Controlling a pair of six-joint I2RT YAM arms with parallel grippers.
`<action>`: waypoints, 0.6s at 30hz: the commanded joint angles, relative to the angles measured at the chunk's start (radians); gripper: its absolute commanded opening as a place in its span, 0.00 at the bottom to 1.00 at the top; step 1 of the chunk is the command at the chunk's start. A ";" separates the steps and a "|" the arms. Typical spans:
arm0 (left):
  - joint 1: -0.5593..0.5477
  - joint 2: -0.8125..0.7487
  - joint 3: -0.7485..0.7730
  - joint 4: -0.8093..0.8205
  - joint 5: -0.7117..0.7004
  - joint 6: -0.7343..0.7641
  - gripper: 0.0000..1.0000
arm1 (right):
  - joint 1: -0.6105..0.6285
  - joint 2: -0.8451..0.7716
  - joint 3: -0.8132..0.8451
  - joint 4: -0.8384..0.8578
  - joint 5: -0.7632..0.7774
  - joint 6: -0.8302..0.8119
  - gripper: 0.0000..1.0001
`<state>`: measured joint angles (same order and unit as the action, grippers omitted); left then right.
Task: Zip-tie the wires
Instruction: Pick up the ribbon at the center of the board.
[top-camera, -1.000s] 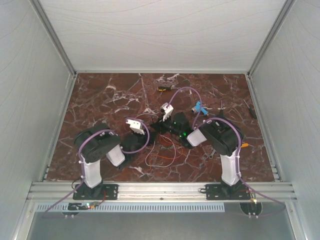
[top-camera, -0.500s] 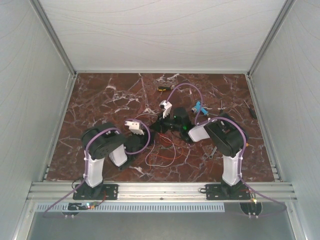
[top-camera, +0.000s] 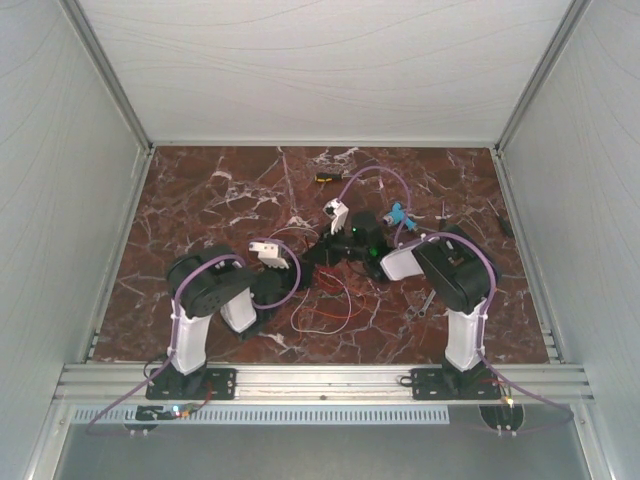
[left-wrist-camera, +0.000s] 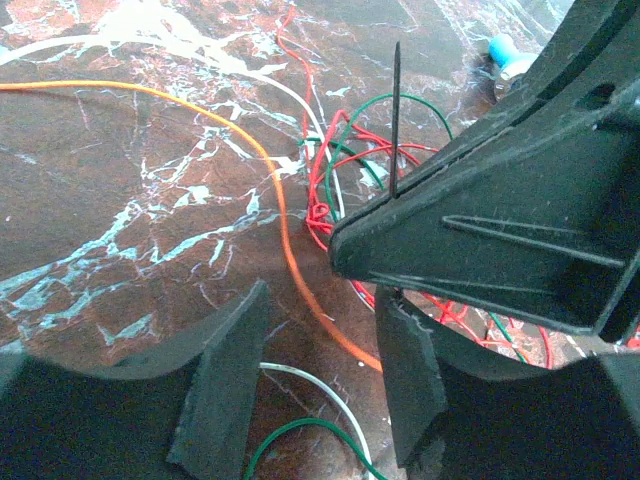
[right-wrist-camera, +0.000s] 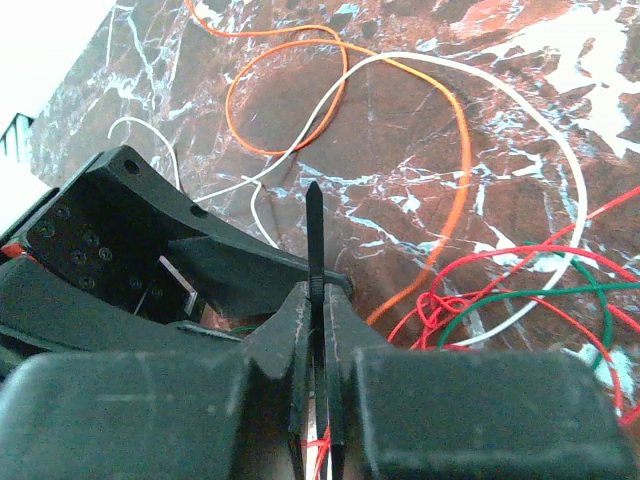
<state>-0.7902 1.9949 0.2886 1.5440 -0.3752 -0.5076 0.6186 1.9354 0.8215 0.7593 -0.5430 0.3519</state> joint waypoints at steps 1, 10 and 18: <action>-0.004 0.003 0.010 0.286 0.033 -0.033 0.51 | -0.030 -0.050 0.015 0.013 -0.038 0.102 0.00; -0.004 -0.033 0.034 0.286 0.086 -0.008 0.47 | -0.049 -0.110 0.035 -0.037 -0.084 0.186 0.00; -0.004 -0.080 0.011 0.286 0.048 0.009 0.57 | -0.057 -0.099 0.030 -0.103 -0.103 0.084 0.00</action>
<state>-0.7906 1.9659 0.3004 1.5391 -0.3000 -0.5106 0.5682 1.8530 0.8471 0.6949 -0.6201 0.4946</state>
